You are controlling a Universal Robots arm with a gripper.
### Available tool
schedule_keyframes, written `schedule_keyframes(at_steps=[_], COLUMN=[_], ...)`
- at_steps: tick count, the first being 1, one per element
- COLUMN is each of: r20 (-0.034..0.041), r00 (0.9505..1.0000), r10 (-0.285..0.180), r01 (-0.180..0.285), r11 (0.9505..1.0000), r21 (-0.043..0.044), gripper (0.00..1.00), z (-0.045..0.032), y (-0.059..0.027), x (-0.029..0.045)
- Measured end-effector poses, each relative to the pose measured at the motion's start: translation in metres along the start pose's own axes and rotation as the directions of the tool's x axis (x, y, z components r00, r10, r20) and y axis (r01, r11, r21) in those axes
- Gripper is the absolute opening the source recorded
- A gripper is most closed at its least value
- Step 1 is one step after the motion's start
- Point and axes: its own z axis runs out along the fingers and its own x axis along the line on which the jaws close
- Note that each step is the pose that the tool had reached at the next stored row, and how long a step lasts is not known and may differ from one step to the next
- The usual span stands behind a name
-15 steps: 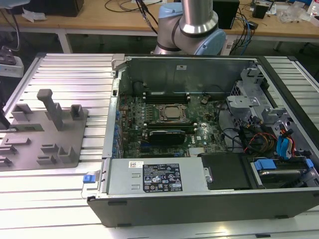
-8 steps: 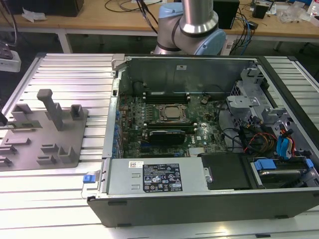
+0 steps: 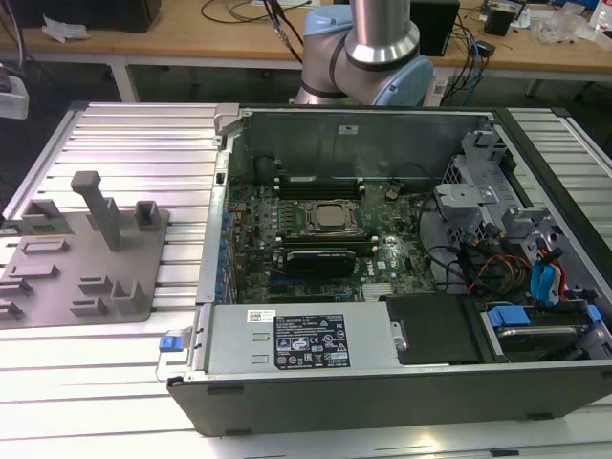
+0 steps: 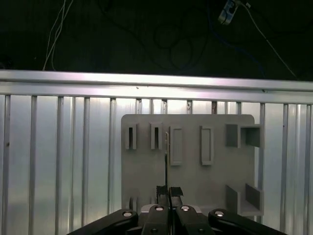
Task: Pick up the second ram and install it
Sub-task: 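Pick up the second ram and move it above second insertion slot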
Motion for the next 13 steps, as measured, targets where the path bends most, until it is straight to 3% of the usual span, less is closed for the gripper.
schedule_keyframes(at_steps=[2, 5, 13], r20=[0.0012, 0.0026, 0.0044], r00=[1.0, 1.0, 1.0], r10=[0.0, 0.0, 0.001], r01=[0.0, 0.0, -0.001], r11=[1.0, 1.0, 1.0], r21=[0.0001, 0.0001, 0.0004], gripper=[0.09, 0.09, 0.09], z=[-0.0062, -0.0225, -0.0739], y=[0.0001, 0.0003, 0.001], x=[-0.0002, -0.0008, -0.0029])
